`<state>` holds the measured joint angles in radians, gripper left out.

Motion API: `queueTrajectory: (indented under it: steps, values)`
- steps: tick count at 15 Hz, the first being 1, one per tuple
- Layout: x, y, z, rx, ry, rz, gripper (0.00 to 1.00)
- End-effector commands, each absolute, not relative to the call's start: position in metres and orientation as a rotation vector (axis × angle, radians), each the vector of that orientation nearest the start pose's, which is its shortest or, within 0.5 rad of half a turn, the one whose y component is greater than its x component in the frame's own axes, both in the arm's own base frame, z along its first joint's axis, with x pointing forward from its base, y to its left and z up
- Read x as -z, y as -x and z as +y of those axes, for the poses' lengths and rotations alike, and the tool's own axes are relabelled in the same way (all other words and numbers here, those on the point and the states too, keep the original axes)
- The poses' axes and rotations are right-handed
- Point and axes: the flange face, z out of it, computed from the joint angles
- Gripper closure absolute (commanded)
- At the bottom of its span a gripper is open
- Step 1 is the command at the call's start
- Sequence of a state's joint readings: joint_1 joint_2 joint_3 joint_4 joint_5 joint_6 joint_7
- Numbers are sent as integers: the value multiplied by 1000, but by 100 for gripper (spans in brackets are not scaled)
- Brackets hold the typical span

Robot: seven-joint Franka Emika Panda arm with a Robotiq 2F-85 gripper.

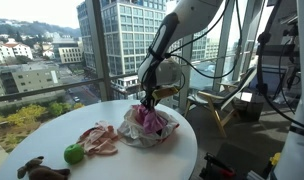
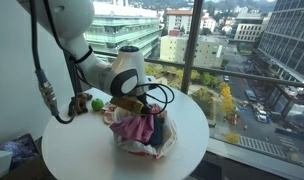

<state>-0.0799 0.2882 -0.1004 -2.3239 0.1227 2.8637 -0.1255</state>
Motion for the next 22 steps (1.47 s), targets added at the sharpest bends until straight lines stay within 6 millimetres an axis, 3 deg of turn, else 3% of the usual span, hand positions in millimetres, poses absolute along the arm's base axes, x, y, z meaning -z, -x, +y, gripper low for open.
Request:
queueTrajectory:
  steps: [1,5,8,9,10,11,13,19,20,22]
  values:
    - [-211,-564,-95,427,3141,138,98]
    - [-173,-582,-94,419,3182,65,98]
    - [-148,-582,-105,358,3219,65,98]
    - [-146,-580,-107,353,3222,78,94]
    - [-150,-579,-108,353,3215,121,68]
    - [-154,-579,-108,356,3207,168,67]
    - [-175,-576,-103,374,3192,200,53]
    - [-255,-568,-119,540,3259,343,7]
    - [-269,-565,-121,559,3281,359,1]
    - [-296,-558,-110,593,3305,363,0]
